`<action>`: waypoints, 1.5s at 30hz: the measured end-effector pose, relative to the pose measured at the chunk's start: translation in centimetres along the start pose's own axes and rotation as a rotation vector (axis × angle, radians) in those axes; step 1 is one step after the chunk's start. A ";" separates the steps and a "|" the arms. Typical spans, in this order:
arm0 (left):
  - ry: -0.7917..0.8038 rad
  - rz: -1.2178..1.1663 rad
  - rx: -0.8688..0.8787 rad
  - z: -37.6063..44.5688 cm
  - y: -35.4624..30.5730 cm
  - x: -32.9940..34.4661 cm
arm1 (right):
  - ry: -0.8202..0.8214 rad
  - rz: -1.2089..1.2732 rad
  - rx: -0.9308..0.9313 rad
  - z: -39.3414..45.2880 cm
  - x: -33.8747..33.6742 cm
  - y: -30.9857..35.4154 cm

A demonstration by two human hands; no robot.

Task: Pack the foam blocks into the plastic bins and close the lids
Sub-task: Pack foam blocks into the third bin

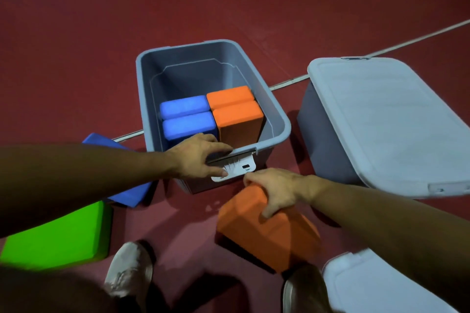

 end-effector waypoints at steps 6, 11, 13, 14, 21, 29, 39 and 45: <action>-0.069 0.077 0.030 -3.0 3.3 -5.7 | -0.167 -0.087 -0.140 1.7 -2.5 5.0; -0.252 0.155 -0.160 -6.4 8.9 -10.9 | -0.326 -0.026 -0.236 3.0 -3.5 10.0; -0.286 0.172 -0.229 -8.3 10.9 -11.6 | -0.380 -0.064 -0.292 3.9 -3.5 12.5; -0.288 0.187 -0.259 -9.3 11.9 -11.7 | -0.414 -0.078 -0.319 4.5 -3.3 13.6; -0.277 0.192 -0.620 -16.6 20.8 -11.2 | -0.467 -0.039 -0.364 10.0 -1.0 20.8; -0.208 -0.047 -1.037 -21.0 27.9 -7.8 | -0.491 -0.065 -0.313 15.7 1.5 23.7; -0.183 -0.354 -1.230 -19.5 28.9 -4.2 | -0.306 -0.105 -0.282 17.5 4.9 22.7; -0.204 -0.362 -1.195 -18.4 27.1 -5.3 | -0.235 -0.212 -0.280 17.0 6.6 22.9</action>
Point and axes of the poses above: each hand's wrist, its own z-axis towards the middle knuckle, its own x-axis out of the palm, y = z × x, the point moved 4 cm from there along z, towards the middle knuckle, and after that the axes turned 11 degrees about -y, right-handed, at the moved point
